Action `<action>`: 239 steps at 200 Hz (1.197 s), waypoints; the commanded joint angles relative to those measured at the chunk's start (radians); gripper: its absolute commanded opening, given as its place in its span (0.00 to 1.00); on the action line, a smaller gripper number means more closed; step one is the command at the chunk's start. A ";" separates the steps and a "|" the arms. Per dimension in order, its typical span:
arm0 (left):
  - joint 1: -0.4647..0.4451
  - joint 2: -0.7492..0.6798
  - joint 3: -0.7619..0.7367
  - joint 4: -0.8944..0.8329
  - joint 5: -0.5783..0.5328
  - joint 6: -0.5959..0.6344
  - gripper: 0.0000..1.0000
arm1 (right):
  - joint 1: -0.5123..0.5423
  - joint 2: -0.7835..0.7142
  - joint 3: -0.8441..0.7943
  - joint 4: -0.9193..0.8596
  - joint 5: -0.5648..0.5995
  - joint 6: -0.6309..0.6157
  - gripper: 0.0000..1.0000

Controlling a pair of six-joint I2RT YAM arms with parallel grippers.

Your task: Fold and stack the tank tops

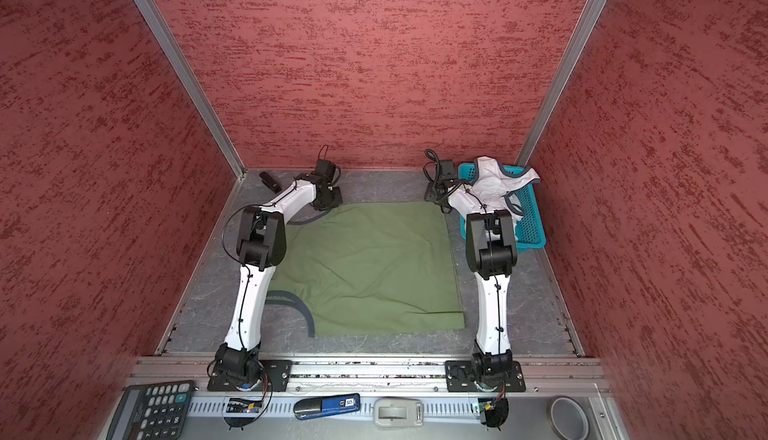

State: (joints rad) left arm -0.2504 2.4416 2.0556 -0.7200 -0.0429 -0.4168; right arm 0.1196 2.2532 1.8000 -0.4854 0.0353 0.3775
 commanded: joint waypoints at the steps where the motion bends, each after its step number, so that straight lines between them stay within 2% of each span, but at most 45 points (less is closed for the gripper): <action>1: 0.034 -0.059 -0.093 0.045 0.012 -0.011 0.09 | -0.007 0.048 0.066 -0.035 0.015 -0.018 0.66; 33: 0.062 -0.117 -0.178 0.107 0.040 -0.003 0.08 | -0.007 0.137 0.181 -0.078 -0.014 -0.023 0.63; 95: 0.058 -0.107 -0.160 0.130 0.084 0.018 0.08 | -0.006 0.263 0.344 -0.125 -0.123 -0.035 0.58; 118: 0.053 -0.086 -0.127 0.118 0.089 0.023 0.08 | -0.006 0.279 0.361 -0.156 -0.133 -0.029 0.49; 148: 0.051 -0.066 -0.091 0.108 0.092 0.024 0.07 | -0.007 0.244 0.308 -0.122 -0.141 -0.028 0.30; 196: 0.045 -0.076 -0.054 0.106 0.083 0.060 0.04 | -0.008 0.177 0.305 -0.111 -0.042 -0.064 0.05; 213: 0.041 -0.100 -0.068 0.119 0.072 0.080 0.04 | -0.012 0.141 0.278 -0.096 -0.012 -0.073 0.00; 239: 0.040 -0.156 -0.141 0.162 0.060 0.097 0.04 | -0.028 0.032 0.145 -0.002 0.011 -0.071 0.00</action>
State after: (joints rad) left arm -0.2047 2.3535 1.9652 -0.6064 0.0288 -0.3611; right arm 0.1127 2.4214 2.0281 -0.5705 -0.0143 0.3199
